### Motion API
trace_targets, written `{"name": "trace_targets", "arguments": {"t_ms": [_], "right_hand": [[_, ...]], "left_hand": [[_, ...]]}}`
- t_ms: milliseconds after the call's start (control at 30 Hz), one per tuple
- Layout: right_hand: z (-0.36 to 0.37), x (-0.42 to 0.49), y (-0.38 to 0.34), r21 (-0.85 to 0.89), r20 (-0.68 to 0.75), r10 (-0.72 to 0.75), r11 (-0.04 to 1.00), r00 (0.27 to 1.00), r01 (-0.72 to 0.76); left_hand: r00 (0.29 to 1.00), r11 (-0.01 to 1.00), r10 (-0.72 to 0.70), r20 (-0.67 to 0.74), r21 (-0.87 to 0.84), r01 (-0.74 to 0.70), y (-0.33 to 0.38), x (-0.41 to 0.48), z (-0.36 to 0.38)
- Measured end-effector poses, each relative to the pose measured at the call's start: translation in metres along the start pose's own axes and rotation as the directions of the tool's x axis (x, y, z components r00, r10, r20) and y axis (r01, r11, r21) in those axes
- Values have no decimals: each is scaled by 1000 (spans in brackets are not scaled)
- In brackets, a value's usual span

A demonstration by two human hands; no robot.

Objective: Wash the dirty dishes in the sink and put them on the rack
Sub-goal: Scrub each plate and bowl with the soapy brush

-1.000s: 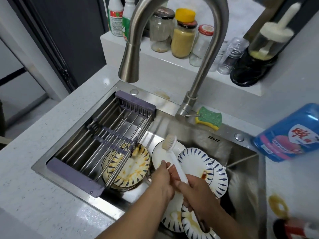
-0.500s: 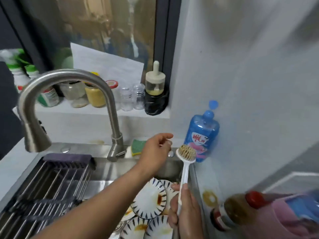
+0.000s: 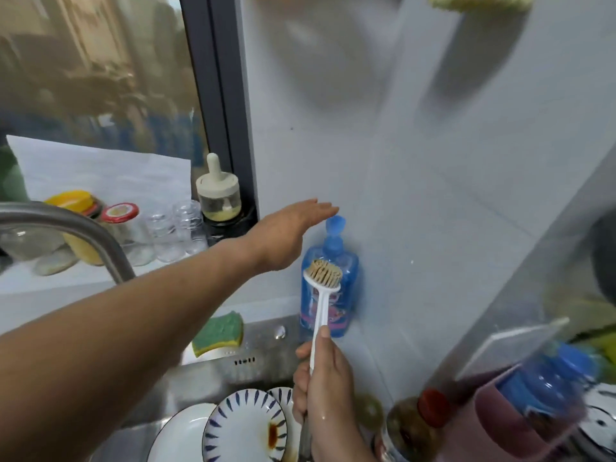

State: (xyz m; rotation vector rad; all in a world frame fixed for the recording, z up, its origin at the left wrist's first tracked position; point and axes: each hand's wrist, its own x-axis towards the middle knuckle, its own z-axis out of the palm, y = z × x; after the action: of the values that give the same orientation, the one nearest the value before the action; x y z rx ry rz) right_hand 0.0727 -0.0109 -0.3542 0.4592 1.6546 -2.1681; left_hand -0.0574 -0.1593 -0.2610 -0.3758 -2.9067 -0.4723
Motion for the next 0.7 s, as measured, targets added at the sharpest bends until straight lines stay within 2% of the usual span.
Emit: {"name": "trace_targets", "arguments": {"t_ms": [133, 433, 700], "right_hand": [[7, 2, -12, -43, 8, 22, 999, 1000, -22], [4, 12, -32, -59, 2, 12, 998, 1000, -12], [4, 17, -38, -90, 14, 4, 996, 1000, -3]], "left_hand": [[992, 992, 89, 93, 81, -96, -7, 13, 0], [971, 967, 211, 115, 123, -225, -15, 15, -5], [965, 959, 231, 125, 140, -248, -15, 13, -8]]}}
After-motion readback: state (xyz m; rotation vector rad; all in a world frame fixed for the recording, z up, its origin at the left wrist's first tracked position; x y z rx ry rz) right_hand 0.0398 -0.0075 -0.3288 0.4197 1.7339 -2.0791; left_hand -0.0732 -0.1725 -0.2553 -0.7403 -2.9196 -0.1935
